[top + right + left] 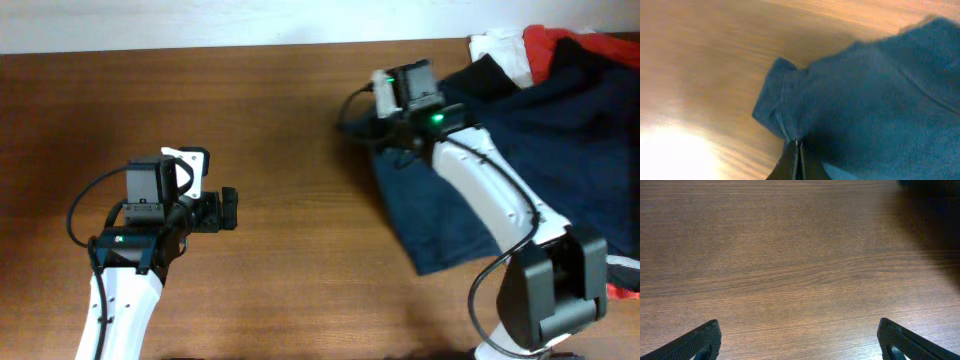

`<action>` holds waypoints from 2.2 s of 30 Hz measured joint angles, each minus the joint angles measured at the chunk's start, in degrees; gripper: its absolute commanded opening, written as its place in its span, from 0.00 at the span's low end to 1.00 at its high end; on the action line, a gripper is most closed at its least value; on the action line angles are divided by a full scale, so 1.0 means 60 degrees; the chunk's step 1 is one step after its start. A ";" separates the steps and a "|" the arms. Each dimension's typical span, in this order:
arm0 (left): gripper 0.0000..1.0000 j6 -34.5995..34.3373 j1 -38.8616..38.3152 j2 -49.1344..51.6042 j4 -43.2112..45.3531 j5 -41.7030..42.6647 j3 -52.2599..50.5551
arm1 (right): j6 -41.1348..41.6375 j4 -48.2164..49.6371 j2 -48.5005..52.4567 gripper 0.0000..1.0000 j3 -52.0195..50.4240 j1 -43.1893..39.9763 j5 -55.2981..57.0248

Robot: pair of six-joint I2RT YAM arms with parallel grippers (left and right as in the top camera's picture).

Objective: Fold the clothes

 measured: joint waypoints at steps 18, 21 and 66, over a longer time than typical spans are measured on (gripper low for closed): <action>0.99 -0.2506 -0.0958 0.2040 0.1246 0.1749 0.0055 | 0.0291 -0.4222 -0.0131 0.98 0.0208 -0.2535 0.0922; 0.94 -0.3832 -0.1749 0.4102 0.4335 0.1916 0.0047 | 0.0291 -0.4539 -0.0175 0.99 0.0204 -0.2830 0.0911; 0.35 -0.4280 0.3082 0.7912 -0.3180 -0.1708 0.7012 | 0.0295 -0.4972 -0.0200 0.99 0.0204 -0.2830 0.0780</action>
